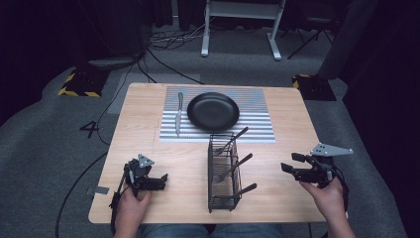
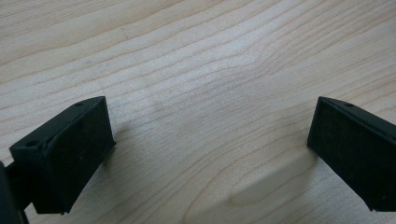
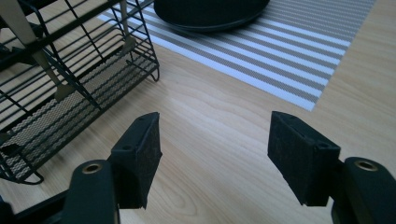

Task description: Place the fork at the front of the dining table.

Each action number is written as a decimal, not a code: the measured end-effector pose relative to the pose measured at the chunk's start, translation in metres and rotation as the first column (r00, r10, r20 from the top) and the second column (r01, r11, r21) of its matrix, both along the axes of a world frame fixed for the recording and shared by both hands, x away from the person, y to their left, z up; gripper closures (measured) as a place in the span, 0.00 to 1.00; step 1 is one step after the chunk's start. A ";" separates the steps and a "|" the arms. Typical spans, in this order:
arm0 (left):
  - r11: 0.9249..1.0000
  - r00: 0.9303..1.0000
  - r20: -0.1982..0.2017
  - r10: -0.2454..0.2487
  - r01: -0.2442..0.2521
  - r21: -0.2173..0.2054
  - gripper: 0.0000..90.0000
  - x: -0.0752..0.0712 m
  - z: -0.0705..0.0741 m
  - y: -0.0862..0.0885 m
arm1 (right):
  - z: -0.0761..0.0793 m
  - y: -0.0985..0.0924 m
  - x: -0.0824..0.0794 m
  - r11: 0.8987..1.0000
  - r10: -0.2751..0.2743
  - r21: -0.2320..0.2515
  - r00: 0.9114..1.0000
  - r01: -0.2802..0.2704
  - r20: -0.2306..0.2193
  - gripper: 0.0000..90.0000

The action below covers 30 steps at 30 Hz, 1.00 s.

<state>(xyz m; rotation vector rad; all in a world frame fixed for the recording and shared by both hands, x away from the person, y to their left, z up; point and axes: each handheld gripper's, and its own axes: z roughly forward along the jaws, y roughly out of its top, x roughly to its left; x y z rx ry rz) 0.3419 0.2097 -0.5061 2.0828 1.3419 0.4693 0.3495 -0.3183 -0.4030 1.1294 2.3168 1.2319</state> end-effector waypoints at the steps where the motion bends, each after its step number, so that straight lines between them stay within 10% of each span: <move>1: 1.000 1.000 0.000 0.000 0.000 0.000 0.00 0.000 0.000 0.000 | 0.005 0.004 0.004 1.000 0.014 0.001 1.000 -0.014 0.004 0.40; 30: 1.000 1.000 -0.003 0.000 0.000 -0.001 0.00 -0.001 0.000 0.000 | 0.031 0.074 0.059 0.984 0.172 0.049 0.985 -0.173 0.032 0.53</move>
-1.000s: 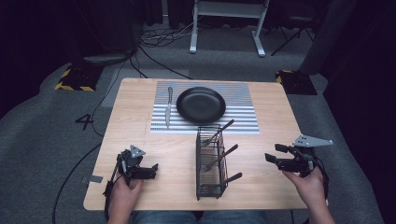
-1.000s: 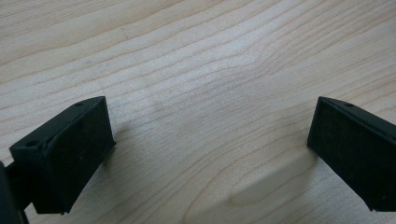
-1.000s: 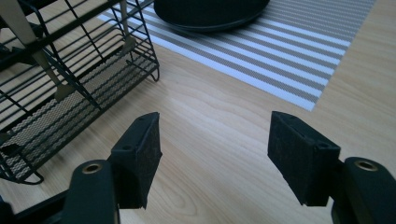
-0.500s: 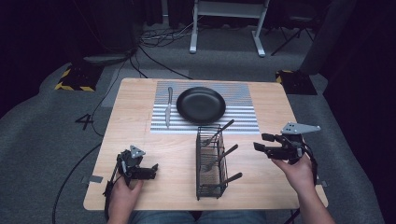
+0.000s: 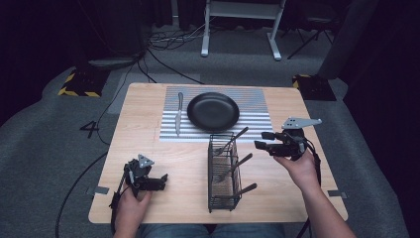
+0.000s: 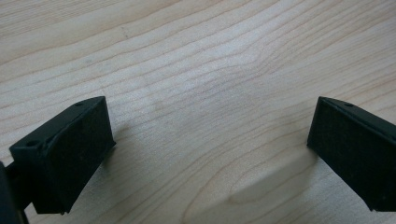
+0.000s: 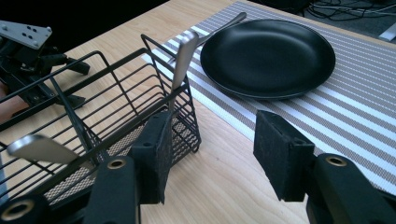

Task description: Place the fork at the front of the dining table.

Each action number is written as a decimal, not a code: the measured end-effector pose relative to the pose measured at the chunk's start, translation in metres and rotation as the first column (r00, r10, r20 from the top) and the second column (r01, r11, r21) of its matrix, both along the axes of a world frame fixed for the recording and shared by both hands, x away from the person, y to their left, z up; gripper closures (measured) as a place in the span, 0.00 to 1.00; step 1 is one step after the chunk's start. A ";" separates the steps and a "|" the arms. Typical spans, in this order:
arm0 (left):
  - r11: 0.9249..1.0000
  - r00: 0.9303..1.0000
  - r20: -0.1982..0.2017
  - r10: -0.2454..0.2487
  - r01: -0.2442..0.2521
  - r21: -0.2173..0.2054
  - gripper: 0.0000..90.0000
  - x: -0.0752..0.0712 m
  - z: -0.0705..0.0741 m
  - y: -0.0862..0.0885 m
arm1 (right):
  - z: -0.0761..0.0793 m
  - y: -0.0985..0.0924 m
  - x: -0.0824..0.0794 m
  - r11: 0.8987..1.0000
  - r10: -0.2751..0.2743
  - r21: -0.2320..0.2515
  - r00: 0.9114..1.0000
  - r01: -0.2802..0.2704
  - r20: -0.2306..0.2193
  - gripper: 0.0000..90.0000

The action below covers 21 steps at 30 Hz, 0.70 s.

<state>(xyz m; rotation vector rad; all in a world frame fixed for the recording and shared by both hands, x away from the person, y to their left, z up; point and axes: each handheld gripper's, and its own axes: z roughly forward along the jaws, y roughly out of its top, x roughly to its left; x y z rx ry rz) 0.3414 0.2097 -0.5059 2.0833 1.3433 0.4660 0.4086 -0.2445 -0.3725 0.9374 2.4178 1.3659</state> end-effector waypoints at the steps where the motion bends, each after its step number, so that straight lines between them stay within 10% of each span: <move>1: 1.000 1.000 0.000 0.000 0.000 0.001 0.00 0.000 0.000 0.000 | 0.000 0.003 0.001 1.000 0.004 -0.005 1.000 -0.004 0.004 0.53; 21: 1.000 1.000 0.001 0.001 -0.001 0.000 0.00 0.000 0.000 0.000 | -0.008 0.052 0.025 0.996 0.094 -0.001 0.992 -0.095 -0.082 0.66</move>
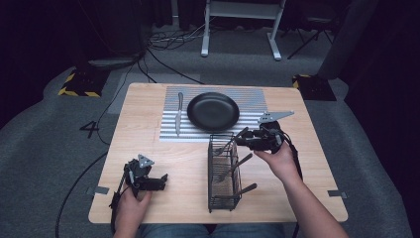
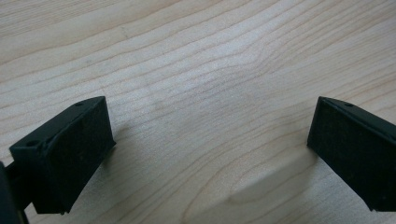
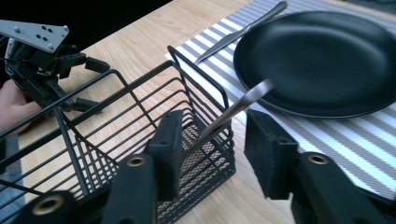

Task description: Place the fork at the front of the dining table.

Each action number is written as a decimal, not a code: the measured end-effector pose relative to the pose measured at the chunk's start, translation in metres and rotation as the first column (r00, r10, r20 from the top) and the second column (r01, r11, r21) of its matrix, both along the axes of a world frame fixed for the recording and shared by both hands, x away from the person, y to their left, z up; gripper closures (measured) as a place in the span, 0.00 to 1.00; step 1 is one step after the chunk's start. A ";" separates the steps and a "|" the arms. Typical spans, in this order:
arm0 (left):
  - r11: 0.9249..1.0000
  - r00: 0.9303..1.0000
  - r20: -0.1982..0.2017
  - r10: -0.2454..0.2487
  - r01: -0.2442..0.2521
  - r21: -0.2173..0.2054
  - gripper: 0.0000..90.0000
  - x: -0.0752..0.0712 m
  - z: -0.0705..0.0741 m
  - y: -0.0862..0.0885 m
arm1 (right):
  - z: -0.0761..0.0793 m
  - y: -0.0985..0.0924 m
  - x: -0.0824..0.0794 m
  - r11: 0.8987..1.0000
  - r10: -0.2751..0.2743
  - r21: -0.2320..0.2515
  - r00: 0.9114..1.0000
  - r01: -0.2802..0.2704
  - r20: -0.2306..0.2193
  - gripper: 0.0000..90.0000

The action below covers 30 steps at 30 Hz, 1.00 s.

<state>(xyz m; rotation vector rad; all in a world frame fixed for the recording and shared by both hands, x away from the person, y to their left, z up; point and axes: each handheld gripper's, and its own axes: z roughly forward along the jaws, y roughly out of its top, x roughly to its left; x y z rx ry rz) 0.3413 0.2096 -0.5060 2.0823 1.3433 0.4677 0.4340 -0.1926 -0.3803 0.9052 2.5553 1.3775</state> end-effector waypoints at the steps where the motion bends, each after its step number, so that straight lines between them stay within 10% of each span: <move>1: 1.000 1.000 -0.001 -0.001 0.001 0.000 0.00 0.000 0.000 0.000 | -0.001 0.001 0.001 1.000 0.001 -0.001 1.000 -0.001 -0.012 0.69; 16: 1.000 1.000 -0.001 0.000 0.000 0.000 0.00 0.000 0.000 0.000 | 0.001 0.004 0.009 1.000 -0.014 0.013 0.997 0.016 -0.082 0.90; 30: 1.000 1.000 -0.001 -0.001 0.001 -0.001 0.00 0.000 0.000 0.000 | 0.031 0.013 -0.003 1.000 0.026 -0.004 1.000 -0.026 0.015 0.96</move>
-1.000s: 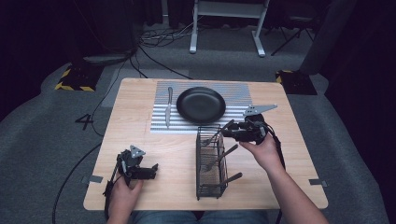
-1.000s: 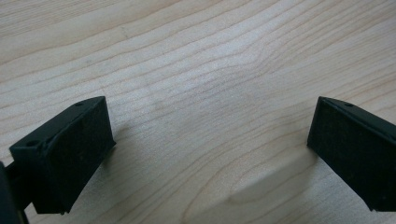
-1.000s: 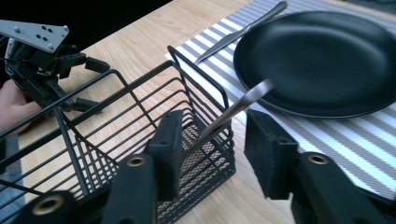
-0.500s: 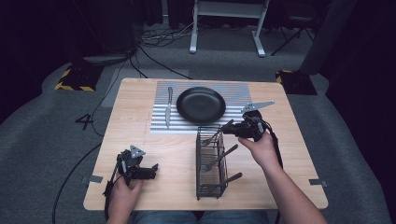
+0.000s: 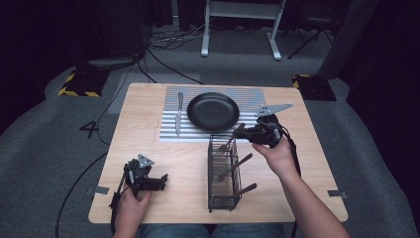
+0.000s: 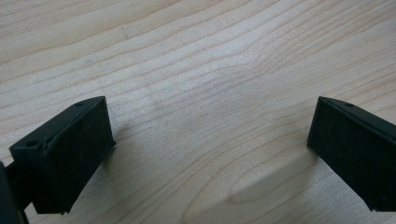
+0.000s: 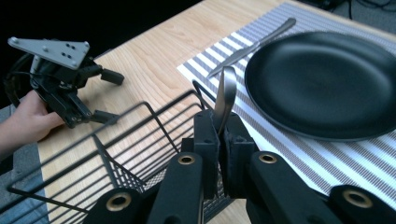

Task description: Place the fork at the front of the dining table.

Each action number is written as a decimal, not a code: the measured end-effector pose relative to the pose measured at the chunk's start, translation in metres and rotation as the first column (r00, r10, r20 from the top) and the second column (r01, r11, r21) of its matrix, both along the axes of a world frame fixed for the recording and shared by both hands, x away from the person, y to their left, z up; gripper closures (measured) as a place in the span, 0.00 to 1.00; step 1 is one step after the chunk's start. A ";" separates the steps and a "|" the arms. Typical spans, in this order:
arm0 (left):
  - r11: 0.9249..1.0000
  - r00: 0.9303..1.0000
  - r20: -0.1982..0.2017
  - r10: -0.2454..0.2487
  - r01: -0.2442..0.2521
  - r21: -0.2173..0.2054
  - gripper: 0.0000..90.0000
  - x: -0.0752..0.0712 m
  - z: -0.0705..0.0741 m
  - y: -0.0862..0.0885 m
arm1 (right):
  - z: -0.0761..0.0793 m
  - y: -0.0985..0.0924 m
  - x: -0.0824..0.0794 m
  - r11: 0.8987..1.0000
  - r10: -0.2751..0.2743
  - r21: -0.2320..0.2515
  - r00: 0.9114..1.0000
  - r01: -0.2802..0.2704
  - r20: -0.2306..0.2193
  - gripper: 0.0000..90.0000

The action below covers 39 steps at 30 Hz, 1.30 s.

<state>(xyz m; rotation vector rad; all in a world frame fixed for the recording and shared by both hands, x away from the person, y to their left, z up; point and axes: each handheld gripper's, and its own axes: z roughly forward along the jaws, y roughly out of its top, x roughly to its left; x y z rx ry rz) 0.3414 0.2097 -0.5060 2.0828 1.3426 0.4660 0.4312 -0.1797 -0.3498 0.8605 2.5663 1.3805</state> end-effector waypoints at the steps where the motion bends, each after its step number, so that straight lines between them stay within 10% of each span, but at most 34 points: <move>1: 1.000 1.000 0.000 0.000 0.000 0.001 0.00 0.000 0.000 0.000 | 0.003 0.000 -0.001 1.000 0.001 0.003 1.000 -0.001 0.006 0.96; 25: 1.000 1.000 0.002 0.006 -0.006 0.003 0.00 0.000 0.000 0.000 | 0.089 -0.013 -0.007 0.999 0.045 -0.008 0.989 -0.044 0.138 0.96; 39: 1.000 1.000 0.001 0.013 -0.013 0.004 0.00 0.000 0.000 -0.001 | 0.119 -0.046 0.015 1.000 -0.031 0.012 0.985 0.029 0.168 0.96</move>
